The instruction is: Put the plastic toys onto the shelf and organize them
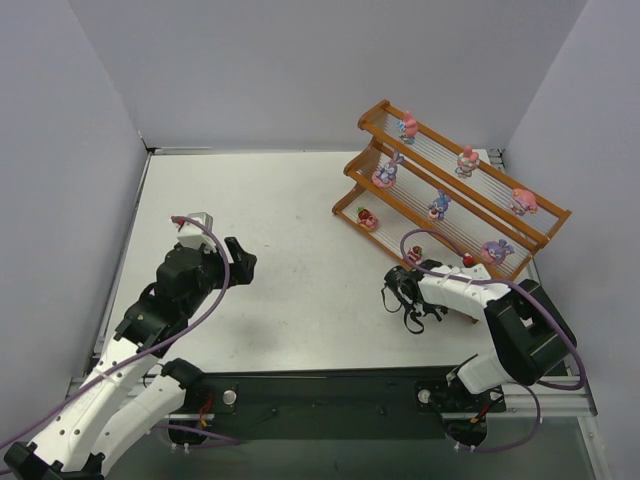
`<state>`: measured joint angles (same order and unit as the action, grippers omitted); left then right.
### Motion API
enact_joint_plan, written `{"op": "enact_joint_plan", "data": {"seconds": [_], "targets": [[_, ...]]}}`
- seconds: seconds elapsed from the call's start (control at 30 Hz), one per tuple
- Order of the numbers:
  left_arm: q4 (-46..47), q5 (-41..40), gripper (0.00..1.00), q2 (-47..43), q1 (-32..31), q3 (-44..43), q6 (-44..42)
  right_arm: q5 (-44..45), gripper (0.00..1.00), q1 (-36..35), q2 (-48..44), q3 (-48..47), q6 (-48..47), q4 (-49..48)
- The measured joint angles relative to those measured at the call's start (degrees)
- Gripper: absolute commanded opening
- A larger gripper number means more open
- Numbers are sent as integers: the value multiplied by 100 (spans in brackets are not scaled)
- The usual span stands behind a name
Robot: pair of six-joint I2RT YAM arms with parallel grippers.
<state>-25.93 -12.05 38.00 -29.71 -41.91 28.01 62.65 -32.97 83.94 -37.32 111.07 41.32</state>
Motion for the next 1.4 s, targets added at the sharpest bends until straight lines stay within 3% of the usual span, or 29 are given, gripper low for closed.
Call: {"op": "enact_joint_plan", "data": {"seconds": [0.43, 1.4], "targets": [[0, -131, 93, -11, -24, 0, -39, -59, 0, 66, 79, -52, 166, 684], [2, -229, 93, 59, -24, -2, -129, -356, 0, 192, 256, 4, 181, 507]]}}
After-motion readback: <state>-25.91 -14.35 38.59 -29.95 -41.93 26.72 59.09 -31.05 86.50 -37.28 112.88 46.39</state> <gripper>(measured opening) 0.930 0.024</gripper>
